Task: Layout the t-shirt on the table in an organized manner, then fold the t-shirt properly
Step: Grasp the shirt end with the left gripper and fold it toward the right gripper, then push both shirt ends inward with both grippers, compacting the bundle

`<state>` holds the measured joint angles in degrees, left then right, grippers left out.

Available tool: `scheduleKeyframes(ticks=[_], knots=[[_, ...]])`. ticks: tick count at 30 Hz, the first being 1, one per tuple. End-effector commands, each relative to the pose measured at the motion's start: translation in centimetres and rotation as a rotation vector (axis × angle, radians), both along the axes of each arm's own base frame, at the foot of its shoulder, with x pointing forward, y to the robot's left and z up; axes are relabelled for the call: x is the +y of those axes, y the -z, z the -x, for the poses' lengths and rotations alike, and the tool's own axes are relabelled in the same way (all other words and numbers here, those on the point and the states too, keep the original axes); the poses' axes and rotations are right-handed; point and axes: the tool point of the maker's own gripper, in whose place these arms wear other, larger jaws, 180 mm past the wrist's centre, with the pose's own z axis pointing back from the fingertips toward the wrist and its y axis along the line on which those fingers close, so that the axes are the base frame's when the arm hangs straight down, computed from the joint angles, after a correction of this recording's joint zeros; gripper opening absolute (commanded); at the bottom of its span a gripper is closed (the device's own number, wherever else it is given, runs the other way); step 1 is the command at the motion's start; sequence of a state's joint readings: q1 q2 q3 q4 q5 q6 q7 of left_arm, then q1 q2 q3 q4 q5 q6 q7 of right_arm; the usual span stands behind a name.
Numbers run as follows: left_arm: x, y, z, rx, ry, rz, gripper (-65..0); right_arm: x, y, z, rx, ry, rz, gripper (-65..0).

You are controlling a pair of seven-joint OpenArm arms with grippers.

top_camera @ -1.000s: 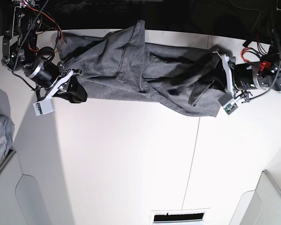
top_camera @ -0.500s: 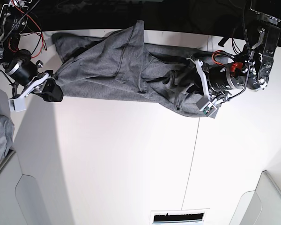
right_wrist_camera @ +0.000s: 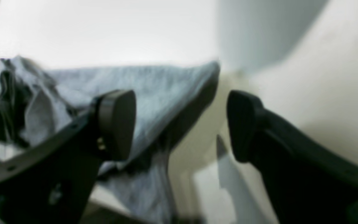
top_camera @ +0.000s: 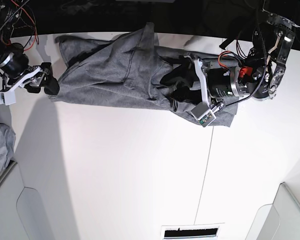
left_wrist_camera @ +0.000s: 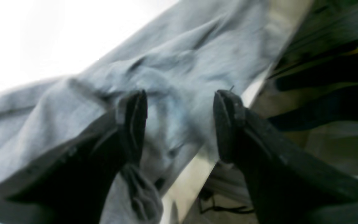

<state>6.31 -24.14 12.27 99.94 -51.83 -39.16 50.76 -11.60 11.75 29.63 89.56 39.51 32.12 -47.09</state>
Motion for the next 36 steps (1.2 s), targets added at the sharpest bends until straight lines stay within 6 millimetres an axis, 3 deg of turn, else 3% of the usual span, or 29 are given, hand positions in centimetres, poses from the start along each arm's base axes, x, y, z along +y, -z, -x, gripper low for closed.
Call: scheduleKeyframes(ticks=[1,4,10,13,19,21,25,30,36], knots=[[-0.1,-1.3,-0.5,-0.034,0.011,0.031,-28.9,0.2,-0.1,0.0,-0.009,-0.006,-0.012,-20.1],[-0.6,-2.1,-0.4,-0.025,0.010,0.083,-28.9,1.5,1.5,0.8,0.035,-0.018,-0.063,-20.1],[-0.4,-2.6,-0.7,-0.029,-0.002,0.099,-28.9,3.8,2.7,1.3,0.061,-0.051,-0.123,-20.1],[1.5,-3.2,-2.1,-0.060,-0.063,0.089,-28.9,5.6,2.8,1.2,0.053,-0.065,-0.155,-20.1],[7.4,-4.6,-5.2,-0.131,-0.241,0.037,-28.9,8.6,2.9,1.0,0.046,-0.069,-0.210,-21.4],[9.0,-4.0,-5.6,-0.134,-0.280,-0.012,-28.9,8.4,2.9,0.6,0.022,-0.054,-0.195,-30.2],[12.2,-1.5,-5.6,-0.068,-0.339,-0.076,-28.9,7.5,2.3,-0.7,-0.046,-0.027,-0.153,-65.0],[15.6,3.1,-4.3,0.085,-0.418,-0.115,-28.9,5.6,1.6,-2.4,-0.077,-0.017,-0.096,-65.0],[16.8,5.9,-3.0,0.185,-0.470,-0.108,-28.9,0.5,-0.8,-5.0,-0.144,0.029,-0.009,-65.0]])
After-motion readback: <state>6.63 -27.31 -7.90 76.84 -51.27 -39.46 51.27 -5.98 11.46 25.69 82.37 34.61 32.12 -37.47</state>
